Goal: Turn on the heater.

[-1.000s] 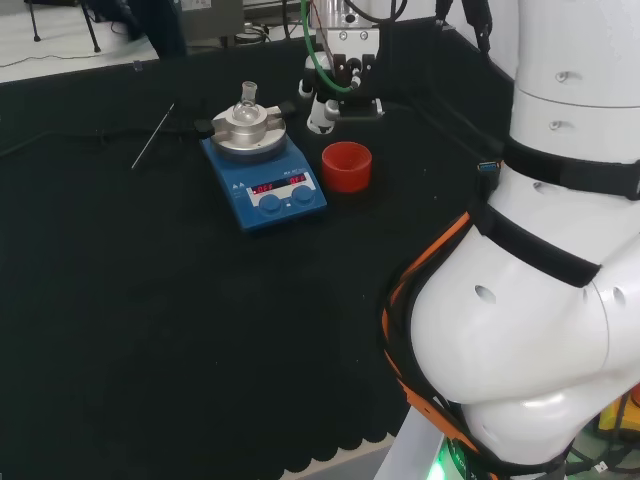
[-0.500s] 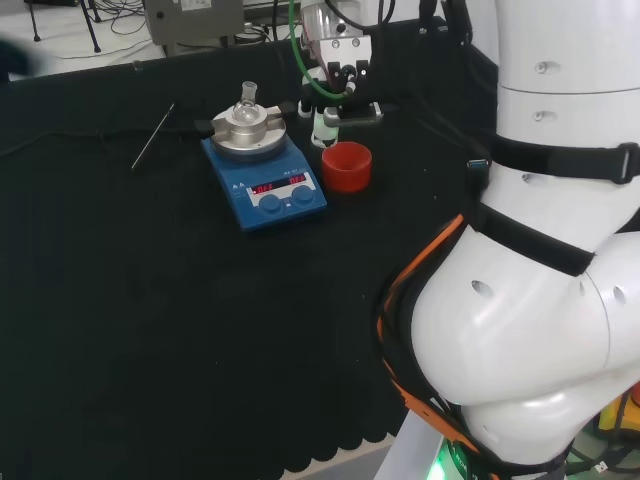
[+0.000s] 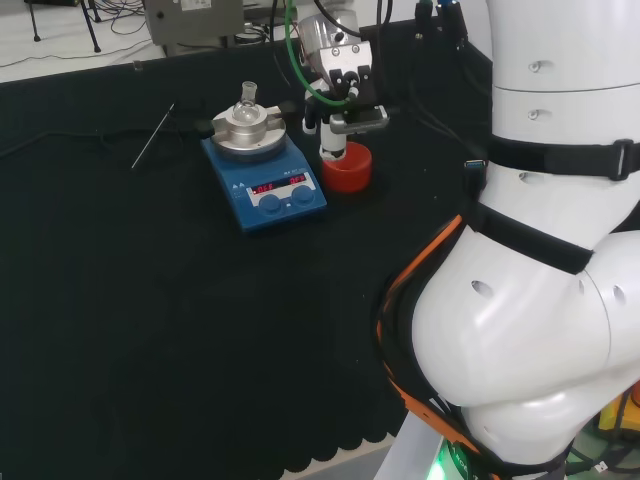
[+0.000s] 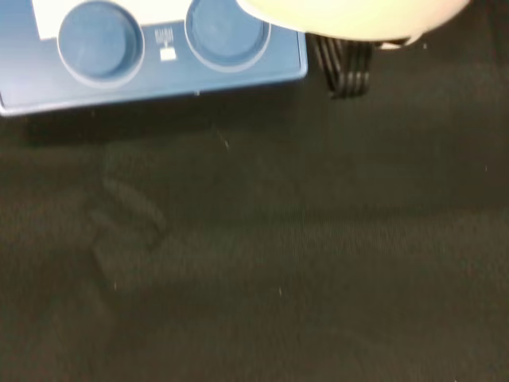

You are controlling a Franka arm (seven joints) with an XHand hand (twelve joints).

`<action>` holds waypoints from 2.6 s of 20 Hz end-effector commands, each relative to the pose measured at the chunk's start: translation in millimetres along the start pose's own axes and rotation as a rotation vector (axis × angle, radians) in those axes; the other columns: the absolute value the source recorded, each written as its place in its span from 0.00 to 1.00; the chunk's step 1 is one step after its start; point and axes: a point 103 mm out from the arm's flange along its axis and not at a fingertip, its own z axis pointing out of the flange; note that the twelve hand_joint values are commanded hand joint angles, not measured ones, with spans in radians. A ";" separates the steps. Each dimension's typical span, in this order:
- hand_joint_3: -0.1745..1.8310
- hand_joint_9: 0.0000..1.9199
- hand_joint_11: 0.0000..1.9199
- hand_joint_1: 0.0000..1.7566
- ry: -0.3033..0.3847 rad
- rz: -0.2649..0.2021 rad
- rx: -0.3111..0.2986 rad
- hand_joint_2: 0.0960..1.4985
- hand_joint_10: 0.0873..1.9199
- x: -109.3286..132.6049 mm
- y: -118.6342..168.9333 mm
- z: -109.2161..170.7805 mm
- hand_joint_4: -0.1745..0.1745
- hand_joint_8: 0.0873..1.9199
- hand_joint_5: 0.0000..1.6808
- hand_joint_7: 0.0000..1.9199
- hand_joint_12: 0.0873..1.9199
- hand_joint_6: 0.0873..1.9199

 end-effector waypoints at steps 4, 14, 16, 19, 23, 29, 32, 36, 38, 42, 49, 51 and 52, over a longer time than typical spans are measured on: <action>0.68 0.96 0.95 0.86 -0.041 -0.037 0.035 0.37 0.87 8.8 -34.4 29.9 0.31 0.97 0.14 0.87 0.78 0.00; 0.68 0.96 0.95 0.86 -0.091 -0.071 0.061 0.36 0.87 36.3 -52.2 47.5 0.31 0.97 0.14 0.88 0.78 0.00; 0.68 0.96 0.95 0.86 -0.104 -0.082 0.065 0.36 0.87 45.1 -53.4 50.2 0.32 0.97 0.14 0.88 0.78 0.00; 0.68 0.96 0.95 0.86 -0.122 -0.091 0.075 0.36 0.87 56.0 -53.0 54.7 0.32 0.97 0.14 0.88 0.78 0.00; 0.69 0.96 0.95 0.86 -0.140 -0.095 0.085 0.36 0.87 64.3 -49.1 59.8 0.32 0.97 0.14 0.88 0.78 0.00; 0.69 0.96 0.95 0.86 -0.153 -0.094 0.106 0.36 0.87 69.0 -39.0 66.5 0.32 0.97 0.14 0.88 0.78 0.00; 0.69 0.96 0.95 0.86 -0.159 -0.091 0.114 0.36 0.87 69.7 -33.1 67.0 0.32 0.97 0.14 0.88 0.78 0.00; 0.69 0.96 0.95 0.86 -0.169 -0.095 0.119 0.36 0.87 74.4 -28.2 65.4 0.32 0.97 0.14 0.88 0.78 0.00; 0.69 0.96 0.95 0.86 -0.175 -0.097 0.121 0.36 0.87 77.5 -26.3 65.2 0.32 0.97 0.14 0.88 0.78 0.00; 0.69 0.96 0.95 0.86 -0.182 -0.097 0.126 0.36 0.87 79.3 -23.5 66.3 0.32 0.97 0.14 0.88 0.78 0.00; 0.69 0.96 0.95 0.86 -0.191 -0.091 0.141 0.36 0.87 78.1 -16.7 70.4 0.32 0.97 0.14 0.88 0.78 0.00; 0.69 0.96 0.95 0.86 -0.192 -0.089 0.143 0.36 0.87 77.5 -14.4 71.8 0.32 0.97 0.14 0.88 0.78 0.00; 0.69 0.96 0.95 0.86 -0.192 -0.088 0.142 0.35 0.87 77.2 -14.8 71.8 0.32 0.97 0.14 0.88 0.78 0.00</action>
